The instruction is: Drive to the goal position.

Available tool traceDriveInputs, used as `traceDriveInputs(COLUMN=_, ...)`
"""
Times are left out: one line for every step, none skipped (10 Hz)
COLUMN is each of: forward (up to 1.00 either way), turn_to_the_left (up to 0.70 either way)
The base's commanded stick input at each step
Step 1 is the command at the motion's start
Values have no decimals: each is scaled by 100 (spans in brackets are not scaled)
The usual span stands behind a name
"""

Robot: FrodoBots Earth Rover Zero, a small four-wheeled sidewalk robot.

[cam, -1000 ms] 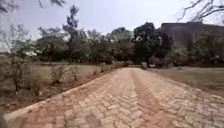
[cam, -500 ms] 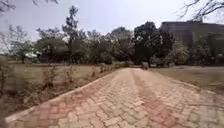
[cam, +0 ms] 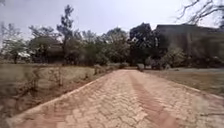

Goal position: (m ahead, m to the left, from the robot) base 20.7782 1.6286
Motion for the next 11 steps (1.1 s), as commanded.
traceDriveInputs(forward=70, turn_to_the_left=-35)
traceDriveInputs(forward=70, turn_to_the_left=-35)
traceDriveInputs(forward=70, turn_to_the_left=0)
traceDriveInputs(forward=70, turn_to_the_left=0)
traceDriveInputs(forward=70, turn_to_the_left=0)
traceDriveInputs(forward=70, turn_to_the_left=0)
traceDriveInputs(forward=70, turn_to_the_left=0)
traceDriveInputs(forward=70, turn_to_the_left=0)
traceDriveInputs(forward=70, turn_to_the_left=0)
traceDriveInputs(forward=70, turn_to_the_left=0)
traceDriveInputs(forward=70, turn_to_the_left=0)
